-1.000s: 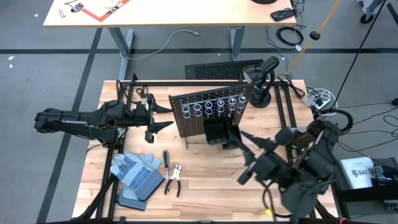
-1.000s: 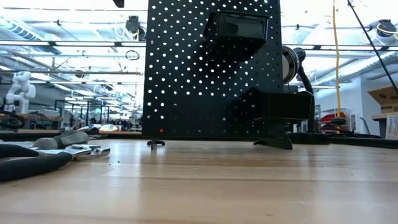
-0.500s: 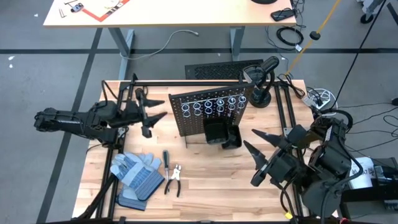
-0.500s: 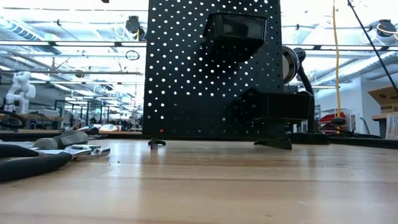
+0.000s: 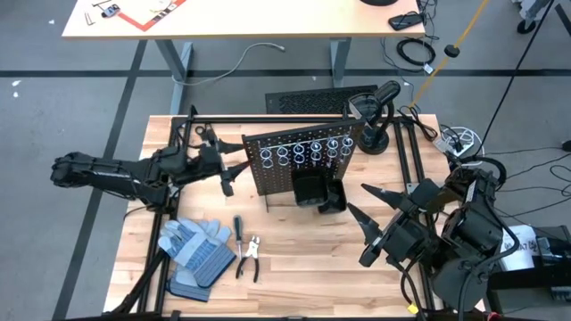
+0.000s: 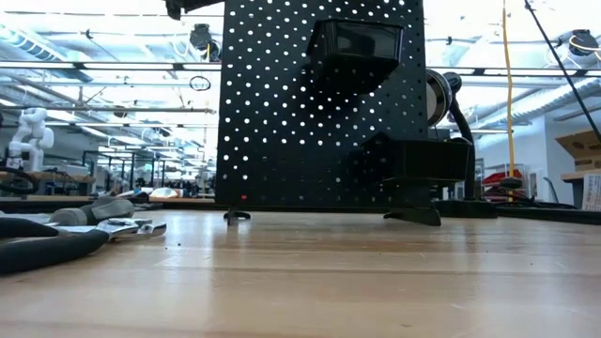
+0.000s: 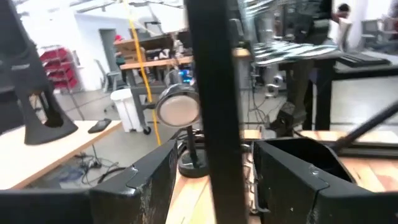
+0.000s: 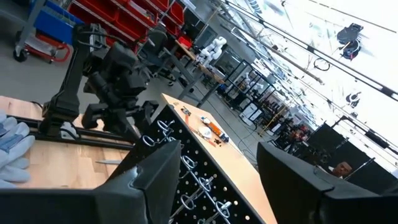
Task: Hang tools onto peg board
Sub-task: Adjust the black pegboard on the table
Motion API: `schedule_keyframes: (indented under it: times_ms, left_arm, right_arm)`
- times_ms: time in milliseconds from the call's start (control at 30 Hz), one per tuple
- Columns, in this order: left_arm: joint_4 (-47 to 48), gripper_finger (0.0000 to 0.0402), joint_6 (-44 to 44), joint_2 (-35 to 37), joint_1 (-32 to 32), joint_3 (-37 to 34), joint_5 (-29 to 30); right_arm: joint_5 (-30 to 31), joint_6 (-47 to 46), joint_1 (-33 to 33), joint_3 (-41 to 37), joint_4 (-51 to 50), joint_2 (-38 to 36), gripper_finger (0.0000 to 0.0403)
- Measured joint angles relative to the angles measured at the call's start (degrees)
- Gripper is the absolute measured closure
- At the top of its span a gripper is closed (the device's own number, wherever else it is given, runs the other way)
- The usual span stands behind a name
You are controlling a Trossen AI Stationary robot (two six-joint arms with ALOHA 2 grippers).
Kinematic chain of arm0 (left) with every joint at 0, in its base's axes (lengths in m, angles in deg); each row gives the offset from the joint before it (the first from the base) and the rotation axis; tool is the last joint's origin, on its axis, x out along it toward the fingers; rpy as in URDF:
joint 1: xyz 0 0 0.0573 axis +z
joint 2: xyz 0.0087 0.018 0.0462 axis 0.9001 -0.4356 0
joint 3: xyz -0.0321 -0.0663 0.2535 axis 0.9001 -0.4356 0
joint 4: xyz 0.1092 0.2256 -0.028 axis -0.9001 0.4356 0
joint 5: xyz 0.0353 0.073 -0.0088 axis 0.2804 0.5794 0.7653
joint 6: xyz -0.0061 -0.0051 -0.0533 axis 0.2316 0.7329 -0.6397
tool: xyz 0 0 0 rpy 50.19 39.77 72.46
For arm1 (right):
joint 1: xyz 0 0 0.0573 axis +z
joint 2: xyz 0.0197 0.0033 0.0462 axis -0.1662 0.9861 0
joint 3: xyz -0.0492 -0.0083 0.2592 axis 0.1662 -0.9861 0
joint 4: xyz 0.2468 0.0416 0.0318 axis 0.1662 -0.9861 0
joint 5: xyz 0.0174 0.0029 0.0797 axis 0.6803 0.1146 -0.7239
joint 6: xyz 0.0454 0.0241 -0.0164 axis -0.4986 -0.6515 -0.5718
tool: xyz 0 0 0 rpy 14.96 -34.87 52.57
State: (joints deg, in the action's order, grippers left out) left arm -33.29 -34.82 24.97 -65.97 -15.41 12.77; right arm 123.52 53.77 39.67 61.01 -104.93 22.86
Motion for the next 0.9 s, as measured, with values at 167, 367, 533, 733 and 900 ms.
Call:
schedule_keyframes:
  times_ms: [167,367,533,733,900]
  left_arm:
    - [-1.46,0.0183,-2.01,-2.66,2.3,0.03,-0.38]
    - [-1.32,0.0248,-1.71,-3.7,4.8,0.03,-0.58]
    - [-1.05,0.0297,-2.25,-3.25,6.12,0.03,-2.1]
    - [-1.32,0.0258,-1.71,-3.19,6.49,0.03,-0.56]
    - [-1.17,0.0211,-1.75,-2.15,6.03,0.05,-0.98]
  right_arm:
    - [0.0,0.0,0.0,0.0,0.02,0.0,0.0196]
    - [-0.6,-0.51,0.0,0.0,0.02,0.0,0.0197]
    - [-8.24,-4.61,-0.57,0.0,-0.02,0.17,0.0197]
    - [-10.41,-14.65,-4.85,-0.02,-4.85,1.93,0.0197]
    - [-9.74,-27.71,-10.17,-0.02,-9.34,2.51,0.0208]
